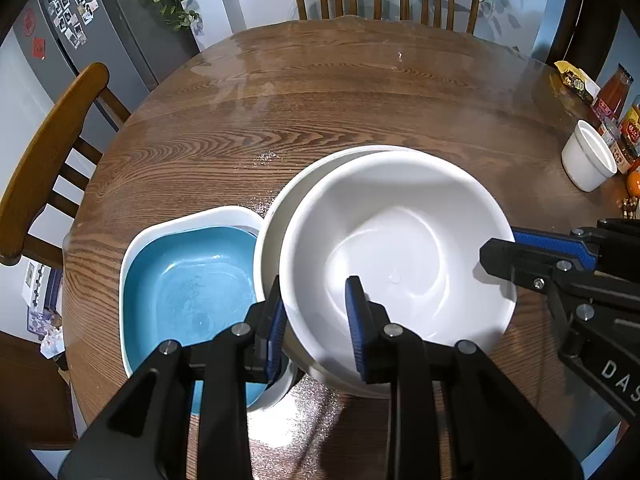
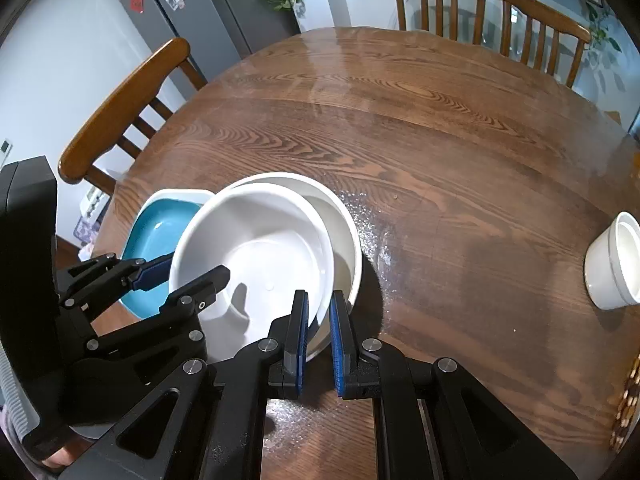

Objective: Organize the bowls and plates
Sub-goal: 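Lower the smaller white bowl into the large white bowl with the left gripper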

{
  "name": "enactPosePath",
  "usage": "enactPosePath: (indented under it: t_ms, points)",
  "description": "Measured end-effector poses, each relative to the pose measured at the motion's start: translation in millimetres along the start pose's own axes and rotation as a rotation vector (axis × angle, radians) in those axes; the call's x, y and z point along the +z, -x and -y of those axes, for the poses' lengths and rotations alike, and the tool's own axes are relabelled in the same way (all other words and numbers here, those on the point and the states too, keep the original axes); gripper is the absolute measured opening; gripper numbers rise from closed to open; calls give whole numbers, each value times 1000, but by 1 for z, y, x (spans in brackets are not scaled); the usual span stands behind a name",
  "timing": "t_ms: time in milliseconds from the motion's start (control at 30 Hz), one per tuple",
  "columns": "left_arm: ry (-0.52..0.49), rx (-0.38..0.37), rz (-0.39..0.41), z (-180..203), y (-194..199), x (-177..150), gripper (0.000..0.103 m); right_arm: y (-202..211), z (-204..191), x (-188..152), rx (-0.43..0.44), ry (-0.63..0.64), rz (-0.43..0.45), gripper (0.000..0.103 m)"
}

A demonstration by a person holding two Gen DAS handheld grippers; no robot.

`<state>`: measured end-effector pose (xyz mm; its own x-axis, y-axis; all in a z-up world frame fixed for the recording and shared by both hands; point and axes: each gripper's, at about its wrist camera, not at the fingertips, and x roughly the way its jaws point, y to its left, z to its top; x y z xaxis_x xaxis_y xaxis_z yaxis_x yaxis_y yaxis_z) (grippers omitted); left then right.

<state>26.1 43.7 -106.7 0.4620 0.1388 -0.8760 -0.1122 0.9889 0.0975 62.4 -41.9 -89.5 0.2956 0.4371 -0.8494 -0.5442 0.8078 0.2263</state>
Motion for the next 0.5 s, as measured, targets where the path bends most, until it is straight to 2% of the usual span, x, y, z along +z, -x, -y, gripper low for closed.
enactPosePath:
  t_ms: [500]
  points:
    - [-10, 8, -3, 1, 0, 2, 26, 0, 0, 1, -8, 8, 1, 11]
